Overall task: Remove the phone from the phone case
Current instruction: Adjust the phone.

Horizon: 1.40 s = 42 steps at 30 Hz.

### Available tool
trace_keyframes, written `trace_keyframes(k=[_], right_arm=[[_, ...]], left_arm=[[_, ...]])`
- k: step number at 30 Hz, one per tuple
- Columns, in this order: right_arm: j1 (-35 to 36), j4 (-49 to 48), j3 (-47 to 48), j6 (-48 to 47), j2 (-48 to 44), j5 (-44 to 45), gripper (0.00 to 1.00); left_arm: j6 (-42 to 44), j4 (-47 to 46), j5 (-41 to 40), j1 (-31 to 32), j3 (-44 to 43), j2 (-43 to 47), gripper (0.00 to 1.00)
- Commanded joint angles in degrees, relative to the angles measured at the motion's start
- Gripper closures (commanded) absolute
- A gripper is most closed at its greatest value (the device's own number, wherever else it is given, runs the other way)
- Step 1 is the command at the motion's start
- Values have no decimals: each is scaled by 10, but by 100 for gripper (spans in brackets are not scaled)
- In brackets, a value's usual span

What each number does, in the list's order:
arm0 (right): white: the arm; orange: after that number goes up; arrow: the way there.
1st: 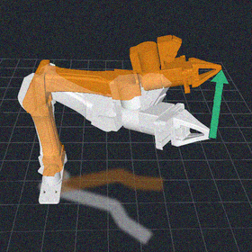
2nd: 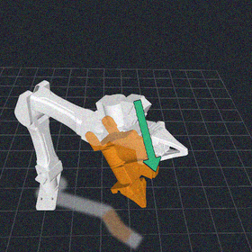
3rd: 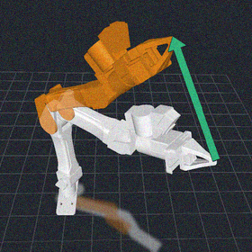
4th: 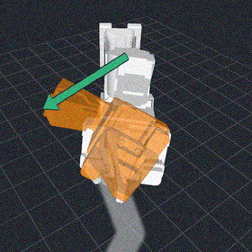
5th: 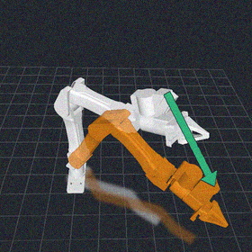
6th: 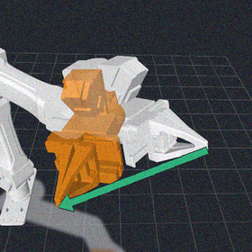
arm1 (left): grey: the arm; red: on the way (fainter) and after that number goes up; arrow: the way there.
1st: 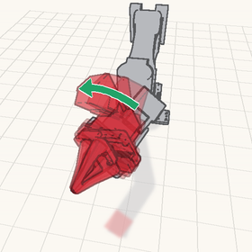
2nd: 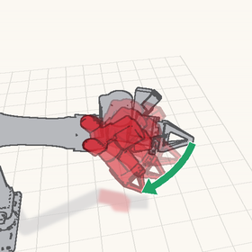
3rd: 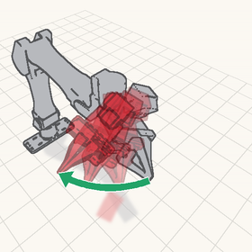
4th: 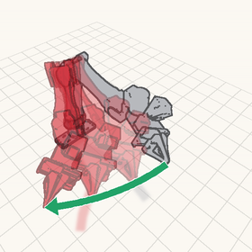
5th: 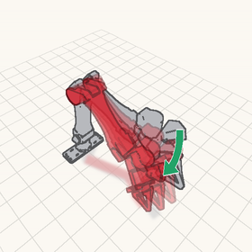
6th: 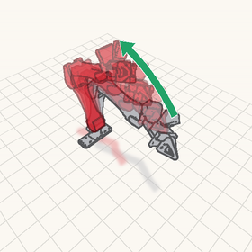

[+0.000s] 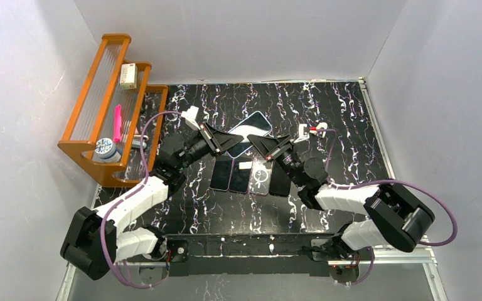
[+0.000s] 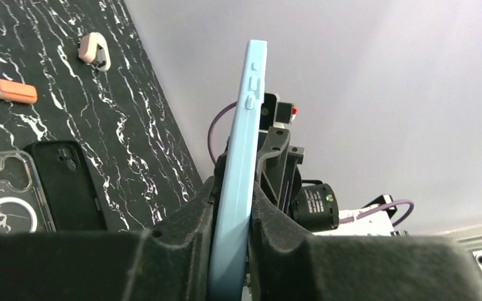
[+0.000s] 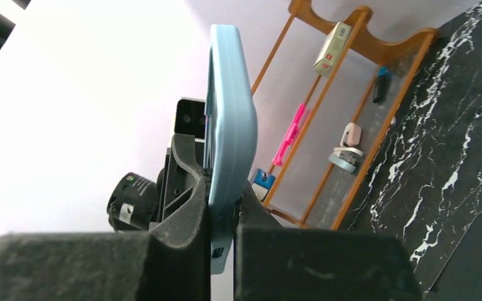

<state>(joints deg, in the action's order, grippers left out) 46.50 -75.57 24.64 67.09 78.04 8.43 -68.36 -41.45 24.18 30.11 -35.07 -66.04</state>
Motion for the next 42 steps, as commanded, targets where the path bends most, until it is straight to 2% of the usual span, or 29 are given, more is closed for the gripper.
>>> trace_keyframes(k=[1,7,10,14,19,24,28,31,35,40,42], right_arm=[[-23,-46,-12,-89,-23,-59,99],[-50,72,-8,-170,-97,-127,99],[-64,137,-8,-207,-140,-138,99],[-92,187,10,-231,-165,-203,99],[-110,216,47,-240,-154,-306,99],[-109,218,89,-239,-112,-395,99],[-109,228,131,-243,-74,-458,99],[-109,248,151,-252,-59,-475,99],[-109,241,164,-259,-45,-507,99],[-109,267,167,-290,-44,-501,98],[-111,278,162,-304,-48,-493,88]], left_arm=[[66,44,17,-13,-2,8,78],[198,184,36,-38,-62,13,45],[262,251,39,-40,-95,12,34],[315,285,75,-41,-136,-12,31],[329,276,153,-41,-163,-45,32],[317,242,227,-41,-169,-59,37],[321,242,250,-41,-169,-60,43],[312,233,262,-41,-170,-61,49],[303,220,272,-41,-169,-62,66],[297,214,266,-41,-162,-53,98],[294,212,255,-41,-159,-45,100]])
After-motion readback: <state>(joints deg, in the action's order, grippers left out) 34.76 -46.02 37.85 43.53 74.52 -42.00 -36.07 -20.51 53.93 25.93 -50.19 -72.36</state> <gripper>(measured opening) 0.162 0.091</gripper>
